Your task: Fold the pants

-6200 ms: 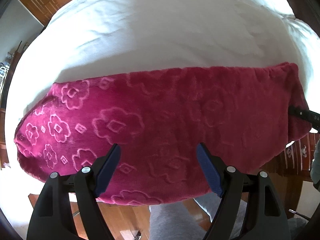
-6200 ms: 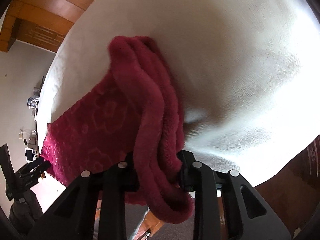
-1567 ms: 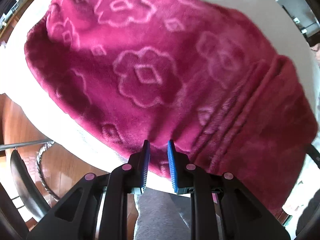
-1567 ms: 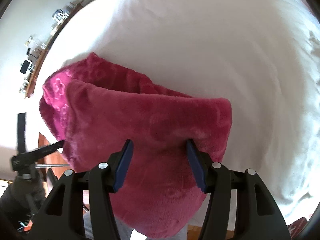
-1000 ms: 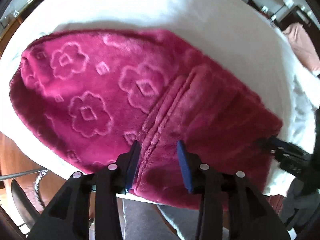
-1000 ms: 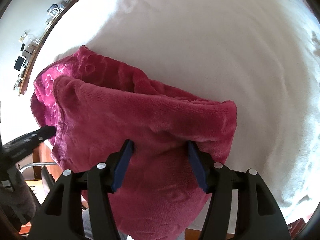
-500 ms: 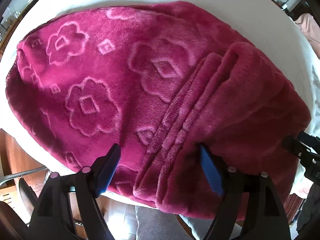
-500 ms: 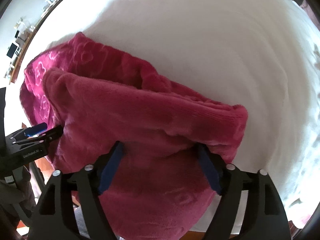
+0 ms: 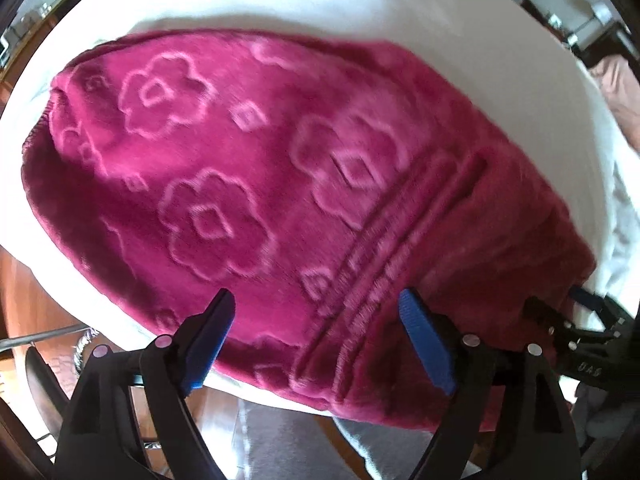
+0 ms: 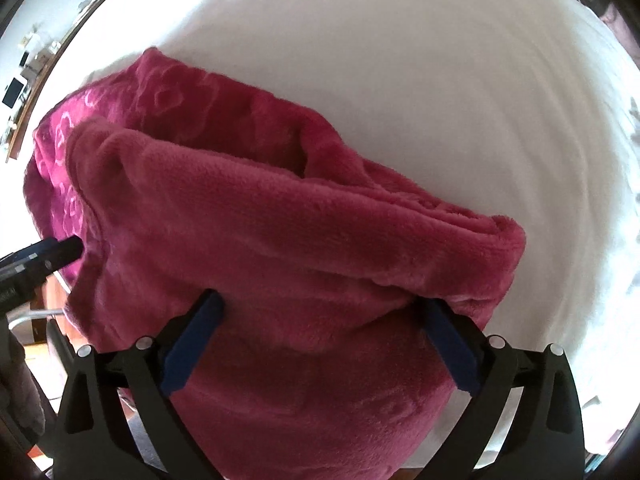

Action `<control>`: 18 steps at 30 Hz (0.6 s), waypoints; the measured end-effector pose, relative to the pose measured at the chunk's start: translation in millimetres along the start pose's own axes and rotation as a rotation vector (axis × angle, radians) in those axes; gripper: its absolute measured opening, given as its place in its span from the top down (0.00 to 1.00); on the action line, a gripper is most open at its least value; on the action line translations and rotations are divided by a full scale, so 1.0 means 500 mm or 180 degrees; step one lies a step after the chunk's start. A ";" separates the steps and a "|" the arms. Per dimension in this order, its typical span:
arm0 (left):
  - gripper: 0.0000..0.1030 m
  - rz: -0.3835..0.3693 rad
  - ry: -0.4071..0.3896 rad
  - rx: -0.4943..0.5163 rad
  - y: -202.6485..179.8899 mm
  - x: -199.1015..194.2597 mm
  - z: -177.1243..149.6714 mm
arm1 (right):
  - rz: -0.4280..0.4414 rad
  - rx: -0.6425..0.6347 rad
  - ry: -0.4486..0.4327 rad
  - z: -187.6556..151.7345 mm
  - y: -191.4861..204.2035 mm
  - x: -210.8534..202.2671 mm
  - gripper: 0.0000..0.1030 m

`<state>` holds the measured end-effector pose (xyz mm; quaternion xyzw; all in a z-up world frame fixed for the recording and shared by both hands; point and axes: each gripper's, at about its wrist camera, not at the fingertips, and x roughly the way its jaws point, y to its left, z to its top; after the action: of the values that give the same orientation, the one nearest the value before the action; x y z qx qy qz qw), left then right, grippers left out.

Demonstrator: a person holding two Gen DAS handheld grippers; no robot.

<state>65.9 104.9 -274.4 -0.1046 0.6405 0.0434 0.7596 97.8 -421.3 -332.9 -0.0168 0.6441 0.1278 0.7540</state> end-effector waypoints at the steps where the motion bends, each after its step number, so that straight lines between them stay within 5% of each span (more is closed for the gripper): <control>1: 0.19 -0.0010 -0.0023 -0.0038 0.018 -0.007 0.008 | 0.0003 0.0054 -0.0012 0.001 0.000 -0.006 0.02; 11: 0.19 0.0105 -0.0146 -0.0455 0.273 -0.054 0.101 | -0.0018 0.0969 -0.0215 0.013 0.027 -0.057 0.02; 18: 0.19 0.0171 -0.0152 -0.0837 0.499 -0.041 0.162 | -0.0071 0.1223 -0.0427 0.057 0.107 -0.074 0.03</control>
<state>90.6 366.8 -267.2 -0.1850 0.6136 0.1497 0.7529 109.0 -370.5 -284.7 0.1287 0.6047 -0.0050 0.7860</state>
